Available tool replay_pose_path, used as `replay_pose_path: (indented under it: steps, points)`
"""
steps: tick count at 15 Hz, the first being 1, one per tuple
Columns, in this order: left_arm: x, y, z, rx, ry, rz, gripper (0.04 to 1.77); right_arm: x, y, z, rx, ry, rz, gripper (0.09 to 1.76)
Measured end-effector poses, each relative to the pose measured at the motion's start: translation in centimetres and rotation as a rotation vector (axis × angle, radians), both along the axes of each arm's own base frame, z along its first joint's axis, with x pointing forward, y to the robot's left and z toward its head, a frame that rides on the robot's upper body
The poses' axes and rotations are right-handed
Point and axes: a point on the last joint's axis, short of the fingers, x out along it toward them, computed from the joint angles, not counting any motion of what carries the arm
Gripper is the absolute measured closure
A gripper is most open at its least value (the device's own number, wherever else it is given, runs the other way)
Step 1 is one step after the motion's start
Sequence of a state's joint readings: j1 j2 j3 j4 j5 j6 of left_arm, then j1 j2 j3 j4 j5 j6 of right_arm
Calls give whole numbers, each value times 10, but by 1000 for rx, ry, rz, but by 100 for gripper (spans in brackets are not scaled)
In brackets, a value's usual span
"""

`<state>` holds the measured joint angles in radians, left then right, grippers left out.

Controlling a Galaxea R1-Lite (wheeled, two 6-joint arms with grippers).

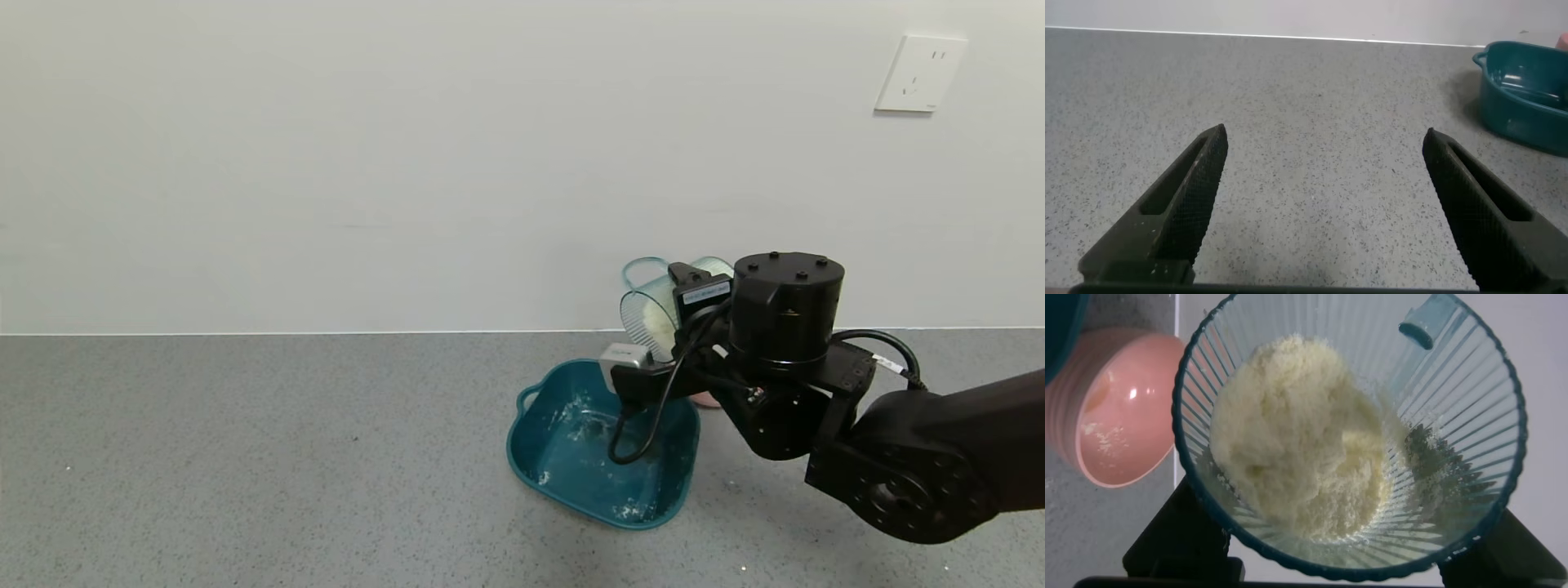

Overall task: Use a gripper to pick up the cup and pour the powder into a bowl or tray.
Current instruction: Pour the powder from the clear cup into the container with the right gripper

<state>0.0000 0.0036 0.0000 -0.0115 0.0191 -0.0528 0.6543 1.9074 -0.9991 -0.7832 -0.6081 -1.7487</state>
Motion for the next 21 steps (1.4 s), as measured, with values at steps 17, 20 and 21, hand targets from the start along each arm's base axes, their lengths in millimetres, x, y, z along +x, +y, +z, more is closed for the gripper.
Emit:
replay_pose_path:
  steps: [17,20,21]
  points:
    - [0,0,0,0,0,0,9,-2,22,-20,-277,-60,63,50]
    - [0,0,0,0,0,0,9,-3,21,-20,-258,-83,62,50]
    - [0,0,0,0,0,0,9,-3,19,-21,-253,-85,61,50]
